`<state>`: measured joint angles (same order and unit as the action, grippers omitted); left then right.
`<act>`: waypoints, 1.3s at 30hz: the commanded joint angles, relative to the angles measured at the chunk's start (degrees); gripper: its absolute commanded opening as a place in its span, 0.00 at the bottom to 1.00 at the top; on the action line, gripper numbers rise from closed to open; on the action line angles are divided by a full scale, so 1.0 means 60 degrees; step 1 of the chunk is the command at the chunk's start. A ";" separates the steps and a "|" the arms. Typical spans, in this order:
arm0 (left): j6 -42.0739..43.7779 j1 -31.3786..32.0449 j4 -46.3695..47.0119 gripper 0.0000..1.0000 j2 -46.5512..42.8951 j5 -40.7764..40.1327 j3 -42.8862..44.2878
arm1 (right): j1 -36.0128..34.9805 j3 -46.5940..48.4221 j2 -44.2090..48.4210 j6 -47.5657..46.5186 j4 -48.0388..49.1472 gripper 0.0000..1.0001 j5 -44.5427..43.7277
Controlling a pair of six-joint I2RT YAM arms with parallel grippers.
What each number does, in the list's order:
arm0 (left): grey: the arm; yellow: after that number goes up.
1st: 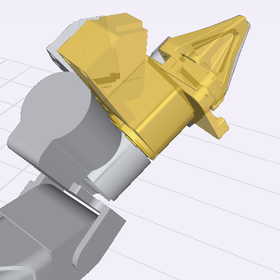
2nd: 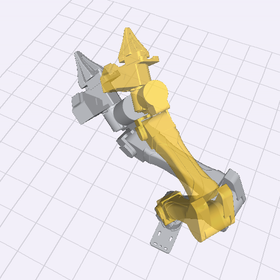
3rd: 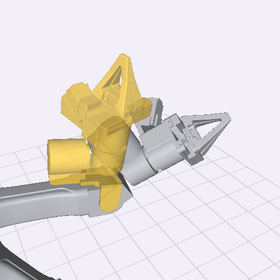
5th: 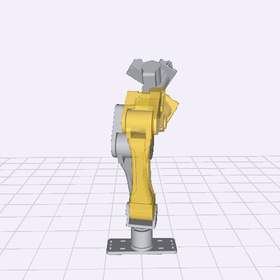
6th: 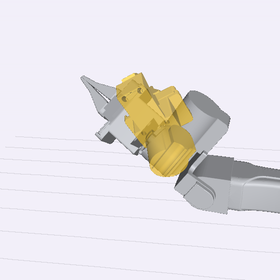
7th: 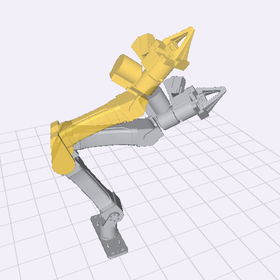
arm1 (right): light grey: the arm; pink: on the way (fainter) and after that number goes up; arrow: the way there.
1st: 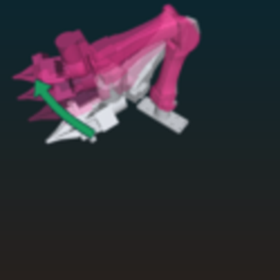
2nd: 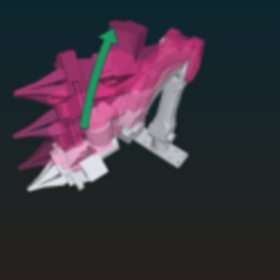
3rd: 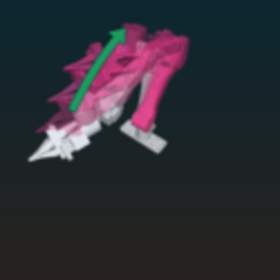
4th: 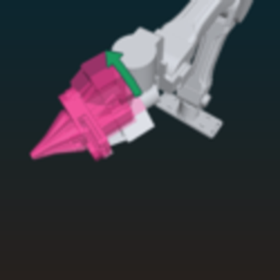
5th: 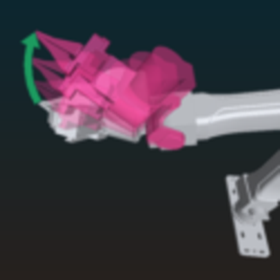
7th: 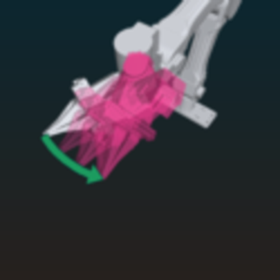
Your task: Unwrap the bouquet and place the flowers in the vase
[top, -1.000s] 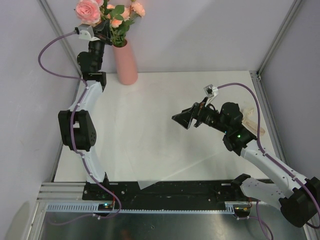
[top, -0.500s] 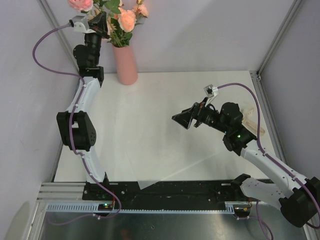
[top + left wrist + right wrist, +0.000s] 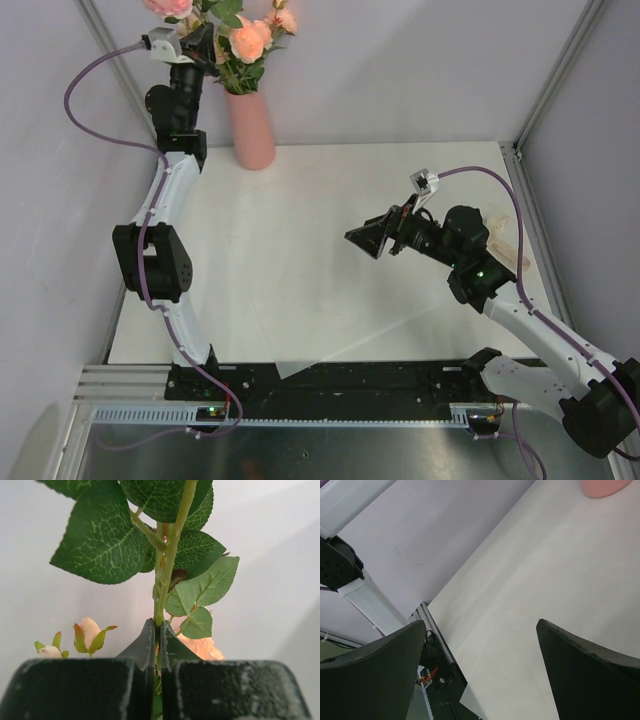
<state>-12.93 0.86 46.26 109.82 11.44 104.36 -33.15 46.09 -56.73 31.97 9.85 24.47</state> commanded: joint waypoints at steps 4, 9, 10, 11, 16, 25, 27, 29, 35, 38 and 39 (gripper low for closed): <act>0.0547 -0.0041 0.0116 0.00 -0.0435 0.0438 0.0069 | 0.0002 0.0037 0.0057 0.0164 0.0415 0.99 0.0123; 0.1193 -0.0041 -0.0269 0.00 -0.0409 0.0391 -0.0072 | 0.0002 0.0026 0.0031 0.0173 0.0397 0.99 0.0125; 0.1351 -0.0041 -0.0349 0.00 -0.0384 0.0399 -0.0104 | 0.0002 0.0032 0.0026 0.0177 0.0396 0.99 0.0125; 0.1453 -0.0041 -0.0433 0.00 -0.0357 0.0425 -0.0172 | 0.0002 0.0036 0.0009 0.0178 0.0396 0.99 0.0126; 0.1453 -0.0041 -0.0508 0.00 -0.0086 0.0777 -0.0826 | -0.0009 0.0022 -0.0106 0.0223 0.0513 0.99 0.0164; 0.0918 -0.0027 -0.0232 0.00 0.0350 0.0955 -0.1409 | -0.0026 0.0025 -0.0125 0.0207 0.0432 0.99 0.0141; 0.0824 -0.0027 -0.0186 0.00 0.0280 0.0900 -0.1422 | -0.0027 0.0024 -0.0125 0.0209 0.0459 0.99 0.0122; 0.0738 -0.0027 -0.0171 0.00 0.0130 0.0831 -0.1388 | -0.0024 0.0035 -0.0121 0.0202 0.0466 0.99 0.0103; 0.0303 -0.0027 -0.0166 0.00 -0.0430 0.0635 -0.0940 | -0.0031 0.0024 -0.0236 0.0212 0.0497 0.99 0.0142; 0.0142 -0.0027 -0.0166 0.00 -0.0628 0.0577 -0.0625 | -0.0052 0.0032 -0.0300 0.0256 0.0587 0.99 0.0187; 0.0123 -0.0027 -0.0166 0.00 -0.0655 0.0580 -0.0520 | -0.0054 0.0028 -0.0301 0.0262 0.0601 0.99 0.0186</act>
<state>-9.19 0.93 48.84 108.95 16.34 97.86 -33.19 46.06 -58.19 32.99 10.24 24.88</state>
